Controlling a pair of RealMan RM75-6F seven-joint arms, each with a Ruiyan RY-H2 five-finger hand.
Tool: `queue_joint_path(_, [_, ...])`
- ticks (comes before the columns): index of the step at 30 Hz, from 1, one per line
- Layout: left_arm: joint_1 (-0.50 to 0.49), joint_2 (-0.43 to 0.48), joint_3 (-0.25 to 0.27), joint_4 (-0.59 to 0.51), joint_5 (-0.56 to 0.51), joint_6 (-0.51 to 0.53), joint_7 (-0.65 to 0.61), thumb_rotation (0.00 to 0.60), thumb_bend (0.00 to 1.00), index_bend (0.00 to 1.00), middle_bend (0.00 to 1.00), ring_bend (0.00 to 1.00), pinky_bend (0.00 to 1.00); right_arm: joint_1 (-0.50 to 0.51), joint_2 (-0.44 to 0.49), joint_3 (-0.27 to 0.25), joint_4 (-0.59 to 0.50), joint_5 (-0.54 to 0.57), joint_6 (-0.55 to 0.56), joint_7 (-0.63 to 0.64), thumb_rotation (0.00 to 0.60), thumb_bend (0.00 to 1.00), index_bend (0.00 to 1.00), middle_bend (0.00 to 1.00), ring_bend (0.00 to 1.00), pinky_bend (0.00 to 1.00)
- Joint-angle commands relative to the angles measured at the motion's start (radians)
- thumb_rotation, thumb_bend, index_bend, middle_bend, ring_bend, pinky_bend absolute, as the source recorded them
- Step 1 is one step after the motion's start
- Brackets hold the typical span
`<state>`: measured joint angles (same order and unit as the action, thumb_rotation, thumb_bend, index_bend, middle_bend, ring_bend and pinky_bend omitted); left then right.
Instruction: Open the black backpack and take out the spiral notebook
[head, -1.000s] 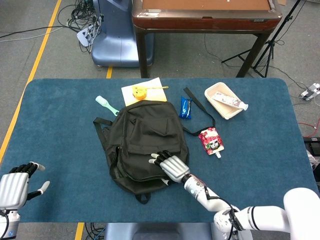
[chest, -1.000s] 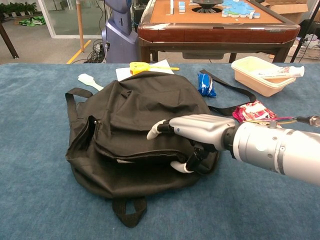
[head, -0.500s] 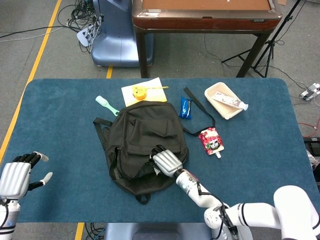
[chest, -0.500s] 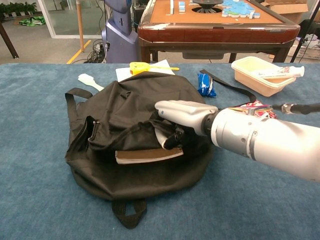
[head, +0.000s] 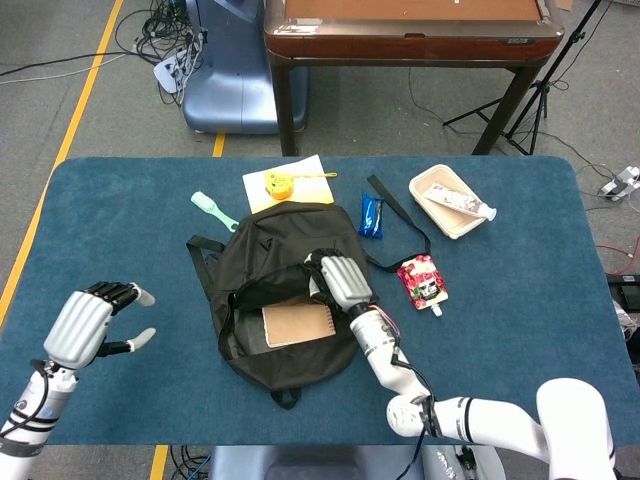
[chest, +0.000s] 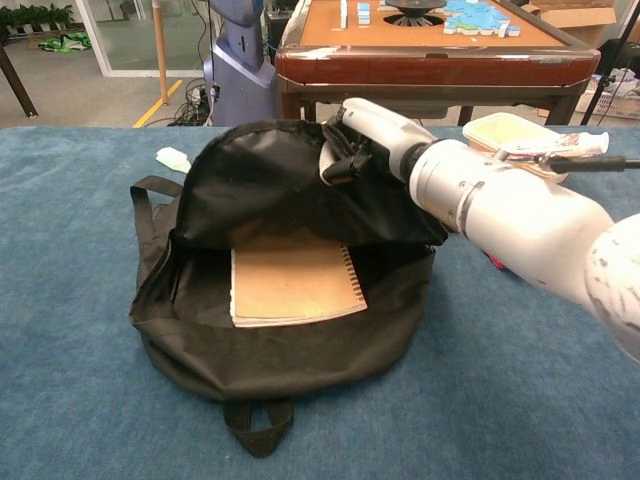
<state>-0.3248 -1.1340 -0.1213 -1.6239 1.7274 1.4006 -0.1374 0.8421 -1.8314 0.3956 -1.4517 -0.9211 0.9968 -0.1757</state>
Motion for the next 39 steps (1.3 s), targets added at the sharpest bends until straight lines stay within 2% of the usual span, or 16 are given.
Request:
queue_joint_path(1, [-0.073,-0.022,0.023,0.041,0.1,-0.019,-0.096,0.6,0.17,0.48,0.52,0.49,0.51,0.007,-0.027,0.036,0.024,0.024,0.019,0.027,0.6,1.0,0.66,0.38,0.2,0.19])
queue_joint_path(6, [-0.18,-0.09,0.048,0.126,0.198,-0.064,-0.187,0.6,0.17,0.49,0.55,0.5,0.52,0.015,-0.058,0.08,0.043,0.052,0.037,0.064,0.6,1.0,0.66,0.35,0.2,0.19])
queue_joint_path(10, [-0.257,-0.17,0.057,0.23,0.221,-0.108,-0.231,0.6,0.17,0.5,0.55,0.5,0.52,0.019,-0.073,0.115,0.041,0.08,0.047,0.09,0.6,1.0,0.64,0.34,0.2,0.19])
queue_joint_path(16, [-0.339,-0.292,0.073,0.433,0.246,-0.115,-0.27,0.6,0.17,0.49,0.54,0.49,0.52,0.014,-0.067,0.132,0.019,0.099,0.059,0.1,0.6,1.0,0.61,0.32,0.2,0.19])
queue_joint_path(20, [-0.365,-0.344,0.087,0.529,0.254,-0.104,-0.295,0.6,0.17,0.47,0.5,0.48,0.49,0.011,-0.063,0.143,0.01,0.107,0.064,0.109,0.6,1.0,0.61,0.32,0.2,0.19])
queue_joint_path(22, [-0.39,-0.392,0.105,0.614,0.262,-0.114,-0.312,0.6,0.17,0.44,0.46,0.45,0.46,0.009,-0.058,0.151,0.006,0.12,0.064,0.114,0.6,1.0,0.6,0.31,0.2,0.19])
queue_joint_path(30, [-0.451,-0.555,0.164,0.918,0.307,-0.042,-0.313,0.6,0.17,0.33,0.36,0.33,0.38,0.005,-0.048,0.153,-0.004,0.152,0.059,0.115,0.6,1.0,0.59,0.31,0.2,0.19])
queue_joint_path(33, [-0.469,-0.615,0.195,1.041,0.328,-0.004,-0.3,0.6,0.17,0.3,0.32,0.31,0.36,0.009,-0.048,0.154,-0.001,0.167,0.054,0.111,0.6,1.0,0.59,0.3,0.2,0.19])
queue_joint_path(39, [-0.481,-0.698,0.238,1.21,0.327,0.036,-0.326,0.6,0.17,0.27,0.29,0.28,0.35,0.016,-0.051,0.152,0.014,0.182,0.047,0.108,0.6,1.0,0.58,0.3,0.2,0.19])
